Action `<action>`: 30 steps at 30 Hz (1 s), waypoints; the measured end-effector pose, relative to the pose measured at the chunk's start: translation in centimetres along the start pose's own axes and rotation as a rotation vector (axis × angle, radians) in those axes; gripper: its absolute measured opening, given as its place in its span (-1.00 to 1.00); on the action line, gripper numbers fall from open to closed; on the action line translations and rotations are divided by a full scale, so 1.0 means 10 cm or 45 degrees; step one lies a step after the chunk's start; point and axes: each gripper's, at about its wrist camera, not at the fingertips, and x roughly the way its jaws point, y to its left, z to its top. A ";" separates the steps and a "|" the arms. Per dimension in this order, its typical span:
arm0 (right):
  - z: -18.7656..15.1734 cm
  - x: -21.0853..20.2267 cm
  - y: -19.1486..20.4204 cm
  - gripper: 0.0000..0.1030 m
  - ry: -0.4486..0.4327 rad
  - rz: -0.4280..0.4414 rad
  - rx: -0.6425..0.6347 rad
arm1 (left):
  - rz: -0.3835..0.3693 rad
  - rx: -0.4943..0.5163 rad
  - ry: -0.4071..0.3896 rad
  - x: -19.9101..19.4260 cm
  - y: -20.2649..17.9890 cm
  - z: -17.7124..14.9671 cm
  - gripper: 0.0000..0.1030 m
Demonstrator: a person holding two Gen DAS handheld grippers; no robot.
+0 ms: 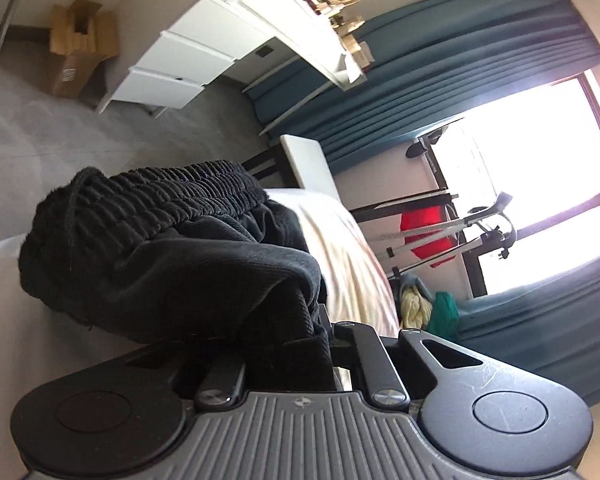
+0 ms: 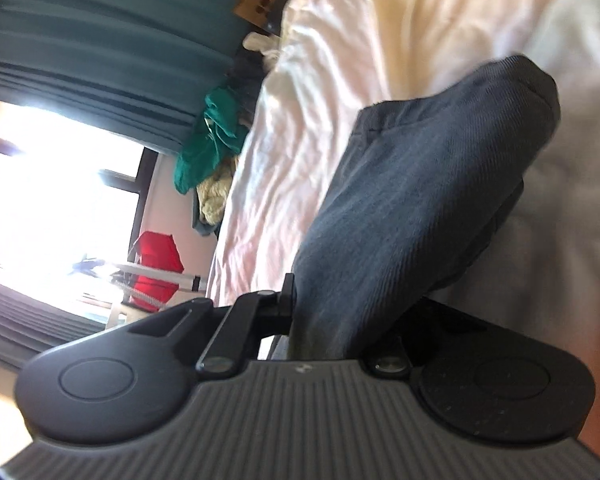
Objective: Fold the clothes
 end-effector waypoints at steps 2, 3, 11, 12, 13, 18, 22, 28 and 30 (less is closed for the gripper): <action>0.01 -0.15 -0.15 -0.72 0.047 -0.026 0.050 | 0.013 0.041 0.011 -0.20 0.13 -0.07 -0.78; 0.00 -0.19 -0.20 -0.72 0.075 -0.049 0.060 | 0.025 0.076 0.023 -0.24 0.20 -0.10 -0.78; -0.13 -0.24 -0.62 -0.65 0.124 -0.068 0.179 | 0.083 0.188 0.019 -0.43 0.58 -0.44 -0.69; -0.15 -0.24 -0.60 -0.64 0.105 -0.067 0.160 | 0.087 0.191 0.020 -0.44 0.59 -0.46 -0.65; -0.17 -0.23 -0.57 -0.63 0.086 -0.059 0.142 | 0.091 0.193 0.020 -0.45 0.59 -0.48 -0.62; -0.20 -0.23 -0.62 -0.34 0.011 -0.052 0.146 | 0.156 0.209 0.048 -0.53 0.62 -0.51 -0.19; -0.17 -0.26 -0.72 -0.11 -0.083 -0.074 0.192 | 0.186 0.401 0.100 -0.78 0.52 -0.43 0.00; -0.07 -0.08 -0.83 -0.05 -0.070 -0.041 0.289 | 0.236 0.660 -0.032 -1.26 0.16 -0.54 0.46; -0.04 -0.07 -0.86 -0.05 -0.080 -0.026 0.333 | 0.220 0.736 -0.067 -1.31 0.01 -0.66 0.50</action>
